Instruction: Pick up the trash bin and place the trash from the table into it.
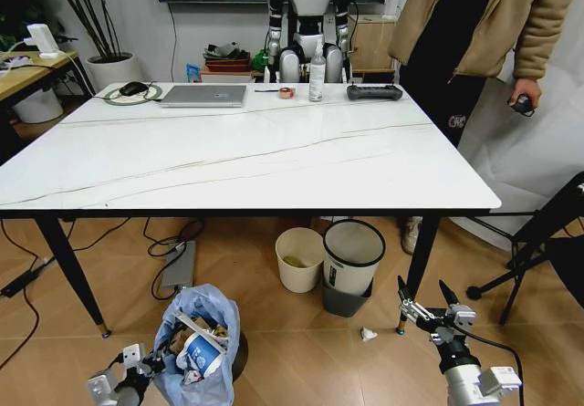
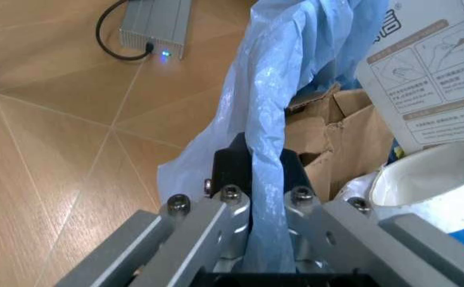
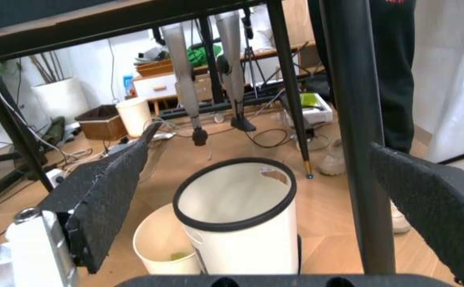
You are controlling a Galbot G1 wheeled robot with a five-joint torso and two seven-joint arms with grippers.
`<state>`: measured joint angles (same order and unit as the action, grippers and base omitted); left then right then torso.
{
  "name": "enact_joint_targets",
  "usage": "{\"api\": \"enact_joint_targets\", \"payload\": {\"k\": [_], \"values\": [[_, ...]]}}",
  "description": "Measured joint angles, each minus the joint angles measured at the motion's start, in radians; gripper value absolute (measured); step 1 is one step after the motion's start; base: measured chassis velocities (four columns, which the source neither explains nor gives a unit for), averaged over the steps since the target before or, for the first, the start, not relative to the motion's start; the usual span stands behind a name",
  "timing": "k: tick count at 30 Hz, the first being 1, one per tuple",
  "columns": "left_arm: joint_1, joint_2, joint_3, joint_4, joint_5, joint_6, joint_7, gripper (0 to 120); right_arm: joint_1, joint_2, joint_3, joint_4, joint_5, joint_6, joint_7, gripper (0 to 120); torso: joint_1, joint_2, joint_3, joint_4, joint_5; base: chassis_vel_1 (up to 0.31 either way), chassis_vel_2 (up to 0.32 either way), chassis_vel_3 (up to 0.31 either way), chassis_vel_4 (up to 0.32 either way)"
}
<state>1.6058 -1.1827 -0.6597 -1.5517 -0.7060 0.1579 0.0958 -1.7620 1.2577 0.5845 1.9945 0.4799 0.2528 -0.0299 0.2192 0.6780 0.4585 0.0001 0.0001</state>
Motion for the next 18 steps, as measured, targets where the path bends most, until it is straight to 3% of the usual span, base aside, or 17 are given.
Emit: {"api": "enact_joint_targets", "payload": {"k": [18], "values": [[-0.008,-0.006,0.004,0.008,0.002,0.008,-0.004,0,0.0,0.0,0.0,0.0,0.0,0.0,0.0,100,-0.03,-0.075,-0.045,0.0,-0.0001,0.0,0.0,0.0,0.0]]}}
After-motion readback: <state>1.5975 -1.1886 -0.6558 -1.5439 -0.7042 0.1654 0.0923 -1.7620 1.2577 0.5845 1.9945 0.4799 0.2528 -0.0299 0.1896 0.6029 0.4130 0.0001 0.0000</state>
